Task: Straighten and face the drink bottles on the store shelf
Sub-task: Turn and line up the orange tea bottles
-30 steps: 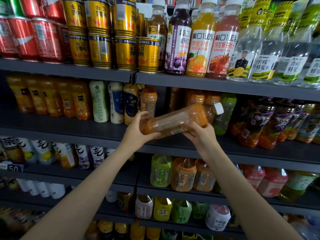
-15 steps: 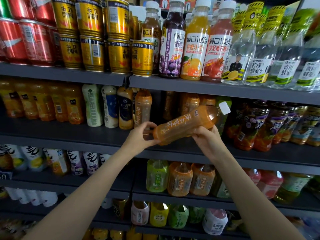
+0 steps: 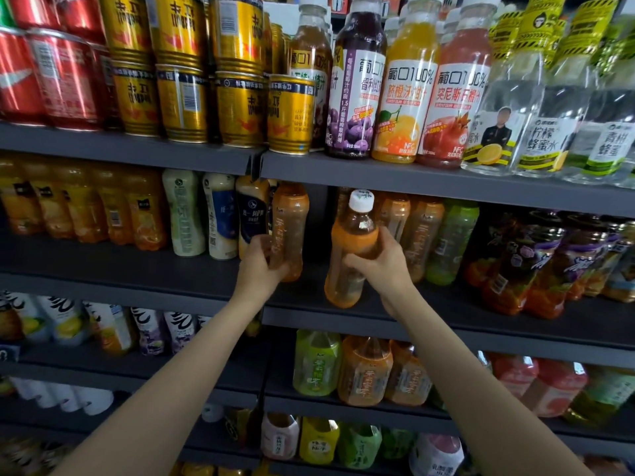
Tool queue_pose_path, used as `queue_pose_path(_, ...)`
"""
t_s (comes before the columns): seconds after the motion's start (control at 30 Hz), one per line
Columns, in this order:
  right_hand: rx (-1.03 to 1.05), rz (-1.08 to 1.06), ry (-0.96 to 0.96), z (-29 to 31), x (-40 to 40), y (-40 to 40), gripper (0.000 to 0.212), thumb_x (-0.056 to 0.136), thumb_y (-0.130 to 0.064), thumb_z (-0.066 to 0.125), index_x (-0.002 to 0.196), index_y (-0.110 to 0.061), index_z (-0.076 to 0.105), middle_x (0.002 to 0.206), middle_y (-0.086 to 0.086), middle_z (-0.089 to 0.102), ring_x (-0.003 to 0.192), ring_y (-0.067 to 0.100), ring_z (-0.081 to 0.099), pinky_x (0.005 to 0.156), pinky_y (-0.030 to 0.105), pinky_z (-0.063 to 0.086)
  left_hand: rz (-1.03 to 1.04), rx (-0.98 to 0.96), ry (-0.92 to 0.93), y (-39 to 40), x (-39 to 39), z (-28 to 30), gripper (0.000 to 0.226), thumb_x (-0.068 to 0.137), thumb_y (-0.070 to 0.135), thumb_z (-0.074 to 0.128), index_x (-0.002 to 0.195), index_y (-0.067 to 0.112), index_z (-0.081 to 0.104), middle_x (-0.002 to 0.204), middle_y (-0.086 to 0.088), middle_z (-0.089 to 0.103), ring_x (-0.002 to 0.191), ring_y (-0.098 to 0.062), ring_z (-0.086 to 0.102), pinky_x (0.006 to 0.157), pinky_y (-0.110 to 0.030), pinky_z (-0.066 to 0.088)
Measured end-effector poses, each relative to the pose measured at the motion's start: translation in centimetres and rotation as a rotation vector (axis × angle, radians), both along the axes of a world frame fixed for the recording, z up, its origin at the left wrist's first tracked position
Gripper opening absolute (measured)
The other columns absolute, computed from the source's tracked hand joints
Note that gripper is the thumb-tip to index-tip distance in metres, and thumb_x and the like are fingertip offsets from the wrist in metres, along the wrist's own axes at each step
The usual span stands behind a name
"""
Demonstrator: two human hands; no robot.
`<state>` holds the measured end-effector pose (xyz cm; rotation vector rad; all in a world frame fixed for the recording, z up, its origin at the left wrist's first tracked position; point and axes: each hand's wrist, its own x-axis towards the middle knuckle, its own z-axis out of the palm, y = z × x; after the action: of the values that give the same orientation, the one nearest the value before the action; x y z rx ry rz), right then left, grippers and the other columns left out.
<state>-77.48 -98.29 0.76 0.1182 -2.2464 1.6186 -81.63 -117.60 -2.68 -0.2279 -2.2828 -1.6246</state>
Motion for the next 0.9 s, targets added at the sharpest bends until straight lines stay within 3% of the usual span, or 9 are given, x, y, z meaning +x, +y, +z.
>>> queue_pose_path(0.17, -0.024, -0.09, -0.024, -0.1, -3.2, -1.7, 0.054, 0.08, -0.016, 0.073, 0.127, -0.014, 0.047, 0.113, -0.002, 0.059, 0.11, 0.016, 0.055, 0.092, 0.032, 0.047, 0.075, -0.007, -0.01, 1.0, -2.5, 0.3, 0.059, 0.082, 0.015, 0.07, 0.13, 0.006, 0.038, 0.12, -0.006, 0.051, 0.108, -0.018, 0.051, 0.085, -0.026, 0.04)
queue_pose_path(0.3, 0.201, -0.098, -0.018, -1.0, -4.4, -1.9, 0.061, 0.078, -0.015, 0.076, 0.127, -0.009, 0.041, 0.119, 0.004, 0.058, 0.112, 0.014, 0.052, 0.091, 0.028, 0.045, 0.109, -0.007, -0.063, 1.3, -5.0, 0.2, 0.071, 0.077, 0.021, 0.075, 0.134, 0.005, 0.035, 0.128, -0.014, 0.05, 0.121, -0.028, 0.048, 0.096, -0.033, 0.04)
queue_pose_path(0.4, 0.259, -0.144, -0.013, -2.3, -5.1, -2.0, 0.057, 0.076, -0.015, 0.077, 0.122, -0.007, 0.044, 0.118, 0.009, 0.06, 0.114, 0.022, 0.056, 0.092, 0.029, 0.047, 0.071, -0.031, -0.08, 1.7, -5.9, 0.1, 0.065, 0.078, 0.018, 0.074, 0.13, 0.004, 0.038, 0.126, -0.013, 0.054, 0.119, -0.027, 0.05, 0.088, -0.024, 0.035)
queue_pose_path(0.57, 0.255, -0.193, 0.045, -2.6, -7.5, -3.4, 0.057, 0.078, -0.014, 0.076, 0.124, -0.004, 0.044, 0.12, 0.01, 0.059, 0.114, 0.021, 0.056, 0.084, 0.014, 0.038, 0.104, -0.055, -0.045, 1.5, -6.6, -0.6, 0.056, 0.075, 0.021, 0.077, 0.117, 0.006, 0.043, 0.118, -0.012, 0.054, 0.111, -0.025, 0.053, 0.084, -0.026, 0.039)
queue_pose_path(0.7, 0.233, -0.2, 0.029, -2.6, -10.3, -5.4, 0.063, 0.078, -0.013, 0.075, 0.13, -0.004, 0.04, 0.127, 0.012, 0.054, 0.119, 0.024, 0.053, 0.09, 0.019, 0.038, 0.264, -0.195, 0.003, 1.2, -6.4, -0.7, 0.067, 0.074, 0.03, 0.077, 0.121, 0.0, 0.04, 0.121, -0.018, 0.045, 0.112, -0.03, 0.047, 0.086, -0.035, 0.041)
queue_pose_path(0.77, 0.208, -0.191, 0.044, -2.6, -11.6, -6.2, 0.063, 0.078, -0.011, 0.075, 0.131, -0.004, 0.041, 0.127, 0.014, 0.054, 0.12, 0.026, 0.052, 0.095, 0.027, 0.042, 0.308, -0.241, 0.046, 1.2, -6.3, -1.0, 0.07, 0.072, 0.034, 0.078, 0.12, -0.002, 0.041, 0.118, -0.02, 0.046, 0.11, -0.033, 0.046, 0.086, -0.039, 0.041)
queue_pose_path(0.9, 0.127, -0.071, -0.055, -3.4, -13.2, -5.3, 0.064, 0.081, -0.019, 0.073, 0.135, -0.006, 0.042, 0.128, 0.009, 0.057, 0.119, 0.021, 0.053, 0.097, 0.029, 0.043, 0.372, -0.326, 0.074, 1.2, -6.6, -1.4, 0.073, 0.07, 0.041, 0.078, 0.117, -0.001, 0.042, 0.114, -0.02, 0.049, 0.108, -0.035, 0.047, 0.087, -0.042, 0.041)
